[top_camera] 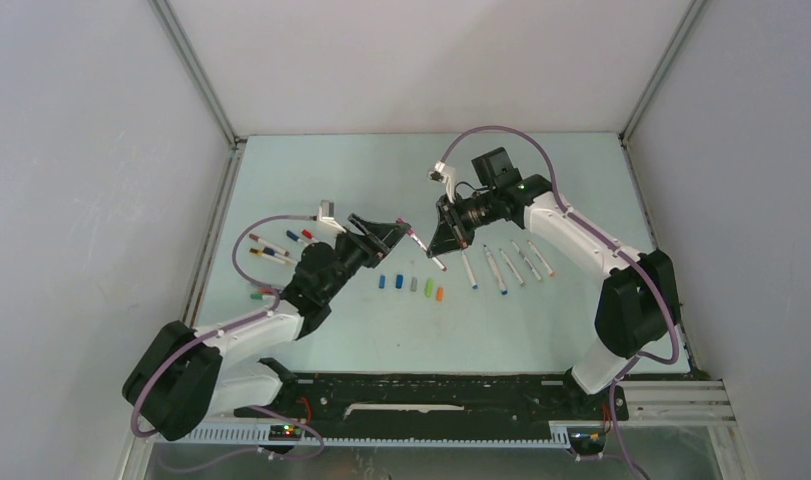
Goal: Open the pen caps
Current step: Open the pen cap from the pen.
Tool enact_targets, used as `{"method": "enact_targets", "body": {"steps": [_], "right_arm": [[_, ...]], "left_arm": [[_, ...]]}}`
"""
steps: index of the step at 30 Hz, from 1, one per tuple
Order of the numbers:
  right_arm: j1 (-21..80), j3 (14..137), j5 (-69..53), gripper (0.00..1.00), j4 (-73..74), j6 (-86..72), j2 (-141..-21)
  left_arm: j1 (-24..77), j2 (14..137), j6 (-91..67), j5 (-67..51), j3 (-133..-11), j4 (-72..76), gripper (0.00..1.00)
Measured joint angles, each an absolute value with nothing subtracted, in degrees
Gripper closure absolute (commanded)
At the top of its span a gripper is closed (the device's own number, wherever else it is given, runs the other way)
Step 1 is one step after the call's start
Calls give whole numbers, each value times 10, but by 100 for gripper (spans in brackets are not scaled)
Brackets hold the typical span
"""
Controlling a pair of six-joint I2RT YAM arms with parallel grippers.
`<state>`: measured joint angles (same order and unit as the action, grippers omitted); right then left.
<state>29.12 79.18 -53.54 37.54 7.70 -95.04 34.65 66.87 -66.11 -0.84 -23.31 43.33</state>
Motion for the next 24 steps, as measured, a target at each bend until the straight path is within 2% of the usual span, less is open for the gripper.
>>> {"method": "enact_targets", "body": {"steps": [5, 11, 13, 16, 18, 19, 22, 24], "right_arm": [[293, 792, -538, 100, 375, 75, -951], [303, 792, -538, 100, 376, 75, -955], [307, 792, -538, 100, 376, 75, -959], [312, 792, -538, 100, 376, 75, -962], [314, 792, -534, 100, 376, 76, -964], [314, 792, -533, 94, 376, 78, -966], [314, 792, -533, 64, 379, 84, -967], [314, 792, -536, 55, 383, 89, -967]], "left_arm": [[352, 674, -659, -9, -247, 425, 39], [359, 674, -641, -7, -273, 401, 56], [360, 674, -634, -7, -277, 392, 67], [362, 674, -624, -7, -279, 380, 91], [362, 674, -619, -7, -279, 375, 99], [363, 674, -619, -7, -279, 375, 100], [365, 674, -616, -7, -279, 374, 100], [368, 674, -608, -7, -279, 373, 100]]}}
